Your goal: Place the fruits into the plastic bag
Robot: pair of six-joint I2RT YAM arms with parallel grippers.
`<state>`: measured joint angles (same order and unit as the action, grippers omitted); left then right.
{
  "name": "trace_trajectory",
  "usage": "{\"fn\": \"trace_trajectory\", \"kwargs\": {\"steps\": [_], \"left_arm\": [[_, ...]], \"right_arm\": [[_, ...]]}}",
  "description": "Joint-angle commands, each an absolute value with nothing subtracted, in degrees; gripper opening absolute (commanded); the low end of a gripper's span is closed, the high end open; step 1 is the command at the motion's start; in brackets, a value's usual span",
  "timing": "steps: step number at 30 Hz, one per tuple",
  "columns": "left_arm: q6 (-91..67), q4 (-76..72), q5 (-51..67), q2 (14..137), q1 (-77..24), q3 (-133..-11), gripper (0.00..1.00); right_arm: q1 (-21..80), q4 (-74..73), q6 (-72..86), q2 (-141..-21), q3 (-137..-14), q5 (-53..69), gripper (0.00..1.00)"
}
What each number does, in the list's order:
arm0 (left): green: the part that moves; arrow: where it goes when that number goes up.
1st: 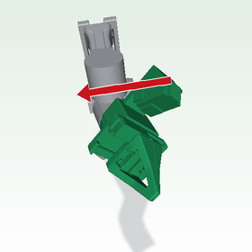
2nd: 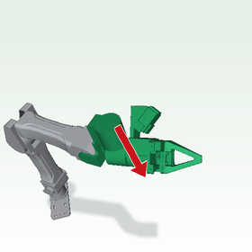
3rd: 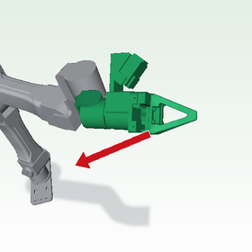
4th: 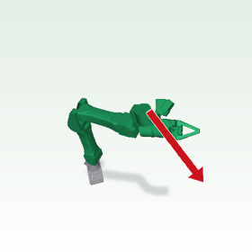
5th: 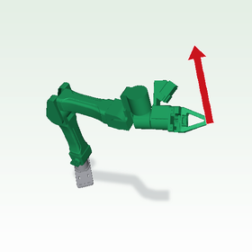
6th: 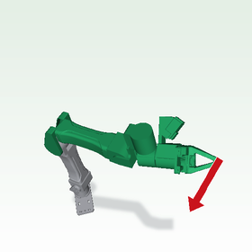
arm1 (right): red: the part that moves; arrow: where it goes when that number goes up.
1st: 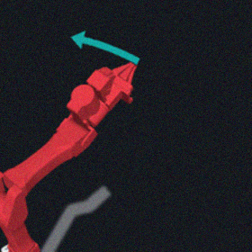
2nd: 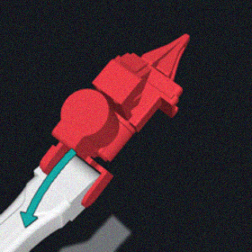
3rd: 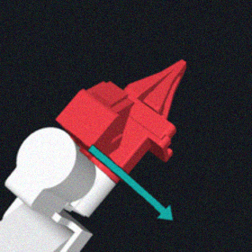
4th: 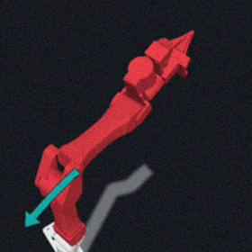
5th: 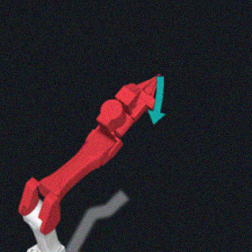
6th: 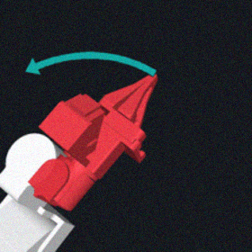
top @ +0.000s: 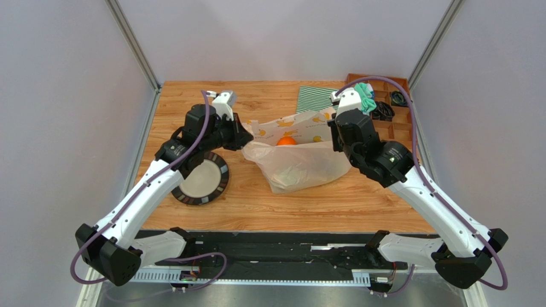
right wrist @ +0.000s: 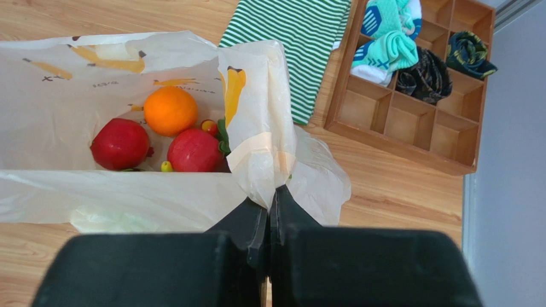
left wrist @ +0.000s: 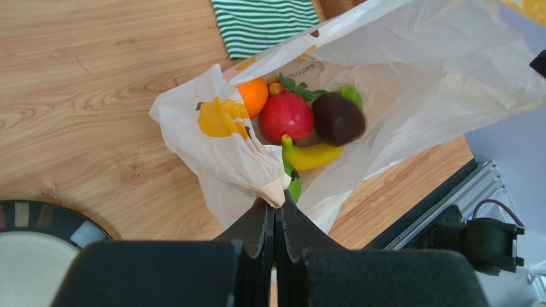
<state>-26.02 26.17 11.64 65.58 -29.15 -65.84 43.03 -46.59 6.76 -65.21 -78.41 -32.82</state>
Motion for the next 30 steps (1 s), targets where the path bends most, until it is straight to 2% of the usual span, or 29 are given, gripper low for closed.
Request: {"fn": "trace_trajectory", "kwargs": {"steps": [1, 2, 5, 6, 7, 8, 9, 11, 12, 15, 18, 21, 26, 30], "left_arm": [[-24.6, 22.9, 12.8, 62.4, -28.8, -67.7, 0.00], [-24.5, 22.9, 13.0, 62.3, -28.8, -67.8, 0.02], [-24.1, 22.5, 13.7, 62.0, -28.8, -67.7, 0.47], [-24.0, 22.2, 13.5, 61.7, -28.8, -67.5, 0.70], [-23.9, 22.1, 13.4, 61.1, -28.8, -67.3, 0.78], [-23.7, 22.0, 12.4, 60.6, -28.8, -67.1, 0.93], [-23.3, 21.6, 11.7, 59.5, -28.8, -66.8, 0.93], [-22.5, 21.1, 9.6, 57.9, -28.8, -65.9, 0.94], [-21.9, 20.4, 8.8, 56.4, -28.7, -65.6, 0.94], [-21.4, 19.7, 6.5, 54.1, -27.5, -64.5, 0.95], [-22.9, 19.5, 9.6, 53.5, -22.3, -63.9, 0.96], [-24.3, 18.9, 13.4, 53.4, -16.1, -63.0, 0.96], [-23.2, 22.4, 13.1, 50.6, -10.4, -62.5, 0.97], [-19.8, 26.0, 10.3, 44.0, -9.9, -61.7, 0.97]], "right_arm": [[42.9, -44.7, 9.8, -61.1, -78.8, -31.8, 0.05], [42.9, -44.6, 9.8, -61.0, -78.9, -31.8, 0.07], [42.9, -44.8, 10.0, -60.8, -79.5, -31.0, 0.27], [42.9, -44.8, 10.0, -60.6, -79.7, -30.7, 0.43], [42.9, -44.9, 10.1, -60.5, -79.9, -30.5, 0.50], [43.0, -45.1, 10.3, -60.3, -80.2, -30.2, 0.57], [42.9, -45.1, 10.2, -59.7, -80.4, -29.7, 0.70], [42.9, -44.6, 10.4, -58.9, -80.7, -27.7, 0.82], [42.9, -44.1, 10.4, -57.7, -80.7, -27.1, 0.84], [42.4, -43.0, 10.2, -56.1, -81.3, -24.7, 0.89], [39.2, -42.8, 10.3, -55.4, -83.0, -20.5, 0.92], [31.2, -42.9, 11.4, -55.8, -84.2, -12.6, 0.92], [15.7, -42.9, 14.1, -55.1, -84.1, -3.4, 0.92], [12.3, -42.5, 14.1, -51.3, -79.1, -8.1, 0.92]]}}
